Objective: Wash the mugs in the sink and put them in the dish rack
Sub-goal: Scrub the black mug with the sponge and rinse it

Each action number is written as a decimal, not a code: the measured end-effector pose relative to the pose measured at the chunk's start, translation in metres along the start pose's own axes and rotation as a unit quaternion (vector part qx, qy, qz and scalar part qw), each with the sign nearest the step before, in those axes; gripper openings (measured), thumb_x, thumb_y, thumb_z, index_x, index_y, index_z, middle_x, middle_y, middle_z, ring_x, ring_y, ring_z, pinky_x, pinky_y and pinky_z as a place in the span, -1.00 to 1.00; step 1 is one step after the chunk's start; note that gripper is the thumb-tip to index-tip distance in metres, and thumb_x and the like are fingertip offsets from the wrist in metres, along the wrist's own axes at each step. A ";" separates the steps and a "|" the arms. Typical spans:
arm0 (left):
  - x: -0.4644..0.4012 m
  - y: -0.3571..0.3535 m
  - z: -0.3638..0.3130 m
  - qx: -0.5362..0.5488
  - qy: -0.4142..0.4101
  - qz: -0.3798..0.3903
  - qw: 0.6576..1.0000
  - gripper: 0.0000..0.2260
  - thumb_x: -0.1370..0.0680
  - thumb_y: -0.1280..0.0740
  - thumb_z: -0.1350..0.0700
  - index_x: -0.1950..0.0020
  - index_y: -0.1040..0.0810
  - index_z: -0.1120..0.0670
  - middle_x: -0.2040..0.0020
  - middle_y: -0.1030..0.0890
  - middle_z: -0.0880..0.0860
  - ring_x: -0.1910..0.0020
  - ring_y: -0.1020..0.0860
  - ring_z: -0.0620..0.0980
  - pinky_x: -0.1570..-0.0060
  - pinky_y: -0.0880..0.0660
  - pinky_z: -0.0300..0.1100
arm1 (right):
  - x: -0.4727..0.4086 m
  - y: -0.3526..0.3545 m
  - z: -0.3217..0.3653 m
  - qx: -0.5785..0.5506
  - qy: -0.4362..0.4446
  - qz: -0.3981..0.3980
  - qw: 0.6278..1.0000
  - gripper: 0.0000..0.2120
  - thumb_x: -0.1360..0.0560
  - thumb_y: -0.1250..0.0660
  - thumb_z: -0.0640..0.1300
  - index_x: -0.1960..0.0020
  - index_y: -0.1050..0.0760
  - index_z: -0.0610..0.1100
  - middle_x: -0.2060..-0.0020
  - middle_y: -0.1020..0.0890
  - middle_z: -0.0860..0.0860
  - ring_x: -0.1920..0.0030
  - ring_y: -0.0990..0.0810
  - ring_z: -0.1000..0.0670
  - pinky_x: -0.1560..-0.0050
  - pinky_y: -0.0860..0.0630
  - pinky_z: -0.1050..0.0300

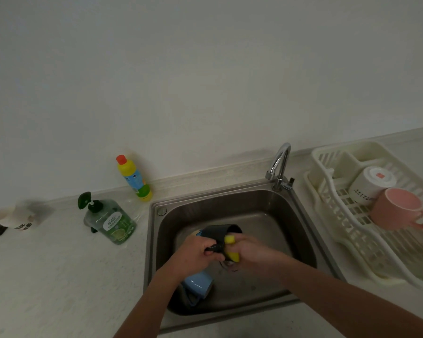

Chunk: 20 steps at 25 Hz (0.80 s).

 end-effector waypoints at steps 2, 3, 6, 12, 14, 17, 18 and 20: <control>0.001 0.006 0.009 0.009 0.014 -0.017 1.000 -0.71 -0.45 -0.52 0.05 0.32 -0.49 0.16 0.45 -0.40 -0.10 0.43 -0.39 -0.20 0.31 -0.33 -0.28 | 0.001 0.004 -0.006 -0.144 -0.007 0.009 0.989 -0.78 -0.56 -0.29 -0.27 -0.15 -0.60 -0.10 -0.02 -0.64 -0.14 -0.03 -0.61 -0.09 -0.02 -0.56 -0.03; 0.002 0.008 0.011 0.008 0.018 -0.021 1.000 -0.71 -0.45 -0.52 0.03 0.29 -0.52 0.17 0.43 -0.42 -0.09 0.42 -0.39 -0.20 0.30 -0.36 -0.23 | 0.006 0.006 -0.006 -0.100 0.027 0.021 0.994 -0.77 -0.56 -0.29 -0.25 -0.17 -0.59 -0.09 -0.04 -0.65 -0.08 -0.09 -0.60 -0.03 -0.07 -0.53 0.05; 0.002 0.006 0.000 -0.002 0.004 -0.008 1.000 -0.71 -0.45 -0.51 0.05 0.32 -0.50 0.18 0.44 -0.42 -0.08 0.42 -0.39 -0.20 0.30 -0.35 -0.29 | 0.015 0.001 -0.001 0.517 0.194 0.031 0.833 -0.60 -0.56 -0.24 -0.27 -0.40 -0.43 -0.20 -0.32 -0.53 -0.08 -0.36 -0.45 -0.03 -0.39 -0.32 -0.18; 0.000 -0.002 -0.006 0.004 -0.020 -0.004 1.000 -0.69 -0.46 -0.51 0.10 0.31 -0.48 0.23 0.46 -0.36 -0.13 0.44 -0.38 -0.22 0.32 -0.27 -0.41 | 0.001 -0.004 -0.005 0.021 -0.007 0.003 1.000 -0.81 -0.53 -0.25 -0.26 -0.07 -0.60 -0.20 0.01 -0.62 -0.23 -0.03 -0.60 -0.21 -0.02 -0.50 -0.09; 0.002 0.002 -0.003 0.012 -0.021 -0.012 1.000 -0.73 -0.46 -0.51 0.09 0.29 -0.53 0.22 0.47 -0.37 -0.14 0.44 -0.39 -0.24 0.32 -0.28 -0.42 | 0.005 -0.005 -0.010 -0.204 -0.064 0.002 0.977 -0.81 -0.59 -0.25 -0.28 -0.14 -0.57 -0.17 0.01 -0.63 -0.19 0.01 -0.60 -0.15 -0.04 -0.55 -0.16; 0.004 0.006 -0.007 0.006 -0.021 -0.016 1.000 -0.69 -0.45 -0.52 0.08 0.34 -0.47 0.16 0.47 -0.35 -0.13 0.44 -0.38 -0.23 0.33 -0.27 -0.42 | 0.020 0.005 0.004 0.008 0.090 0.045 0.995 -0.76 -0.60 -0.22 -0.32 -0.22 -0.55 -0.23 -0.03 -0.63 -0.11 -0.03 -0.59 -0.01 -0.16 -0.50 0.09; 0.004 0.004 -0.010 0.001 -0.022 -0.010 1.000 -0.68 -0.46 -0.52 0.09 0.37 -0.43 0.12 0.47 -0.34 -0.13 0.44 -0.39 -0.24 0.33 -0.27 -0.42 | 0.021 0.005 0.011 0.252 0.177 0.034 0.951 -0.71 -0.58 -0.18 -0.33 -0.22 -0.56 -0.20 -0.05 -0.63 -0.07 -0.06 -0.59 0.02 -0.18 -0.48 0.09; 0.003 -0.002 -0.015 -0.016 -0.020 0.013 1.000 -0.65 -0.47 -0.50 0.11 0.38 -0.38 0.08 0.46 -0.34 -0.14 0.43 -0.41 -0.28 0.31 -0.29 -0.45 | 0.016 0.019 0.004 0.642 0.280 -0.074 0.710 -0.61 -0.47 -0.12 -0.25 -0.13 -0.63 -0.06 -0.04 -0.67 -0.01 -0.10 -0.63 0.01 -0.21 -0.51 -0.19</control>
Point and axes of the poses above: each hand's wrist, its own x-axis away from the middle knuckle, its own y-axis out of the back of the hand, z = x × y, the point moved 5 cm from there along -x, towards the middle knuckle
